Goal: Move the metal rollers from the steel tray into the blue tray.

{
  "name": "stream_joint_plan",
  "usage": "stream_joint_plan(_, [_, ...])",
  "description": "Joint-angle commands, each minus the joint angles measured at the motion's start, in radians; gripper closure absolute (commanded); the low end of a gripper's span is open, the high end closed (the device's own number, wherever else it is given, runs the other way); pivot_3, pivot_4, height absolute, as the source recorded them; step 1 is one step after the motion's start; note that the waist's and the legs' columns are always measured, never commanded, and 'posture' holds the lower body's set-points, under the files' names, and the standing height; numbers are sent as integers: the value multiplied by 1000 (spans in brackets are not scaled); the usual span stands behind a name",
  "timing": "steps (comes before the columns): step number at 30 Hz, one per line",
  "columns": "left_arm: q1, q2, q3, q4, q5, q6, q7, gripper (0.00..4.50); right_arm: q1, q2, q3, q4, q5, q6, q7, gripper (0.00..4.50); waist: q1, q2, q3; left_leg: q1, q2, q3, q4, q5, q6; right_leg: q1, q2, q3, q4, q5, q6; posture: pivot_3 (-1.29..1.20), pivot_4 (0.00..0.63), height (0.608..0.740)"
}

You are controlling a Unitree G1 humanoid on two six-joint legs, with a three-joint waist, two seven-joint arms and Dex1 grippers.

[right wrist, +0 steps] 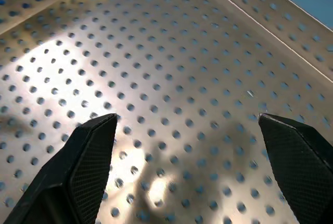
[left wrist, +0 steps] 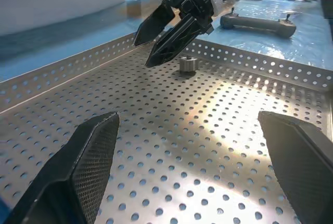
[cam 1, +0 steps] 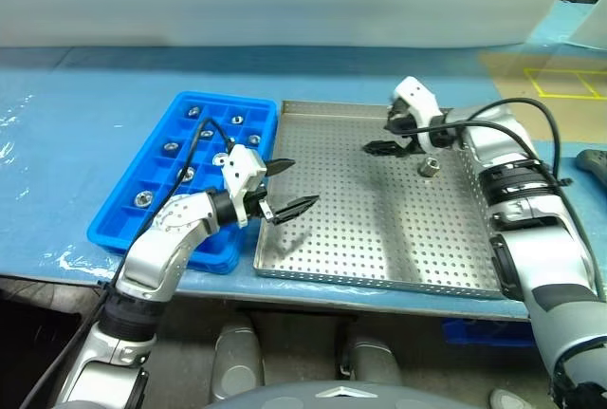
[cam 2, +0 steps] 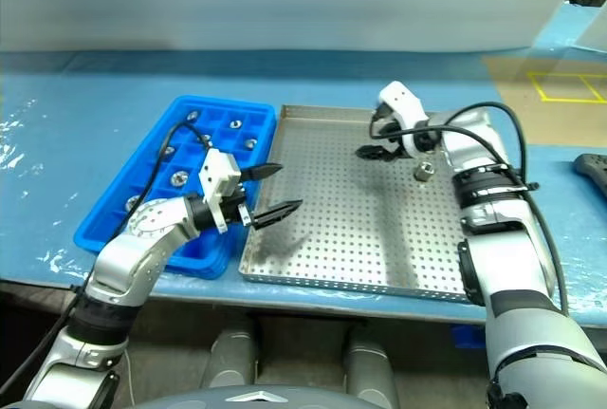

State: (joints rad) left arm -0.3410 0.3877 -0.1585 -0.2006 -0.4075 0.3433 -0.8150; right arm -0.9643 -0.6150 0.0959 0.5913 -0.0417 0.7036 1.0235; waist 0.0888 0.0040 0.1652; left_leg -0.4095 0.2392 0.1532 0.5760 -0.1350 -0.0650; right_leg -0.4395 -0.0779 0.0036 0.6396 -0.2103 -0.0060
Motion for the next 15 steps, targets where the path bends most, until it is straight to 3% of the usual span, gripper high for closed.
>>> stream_joint_plan(1, [-28, -11, -4, 19, 7, -42, -30, 0, 9, -34, -70, -17, 41, 20, -50, 63, -11, 0, 0, 0, 0, 0, 0, 0, 0, 0, 0, 0, 0, 0, 0, -79, 150, 740])
stream_joint_plan(15, [-73, -61, -18, 61, 53, -54, -25, 0, 28, -14, -142, 189, 102, 2, -167, 63, -23, 0, 0, 3, 1, 3, 0, -2, 4, 1, 1, 2, 0, 0, -1, -113, 150, 740])
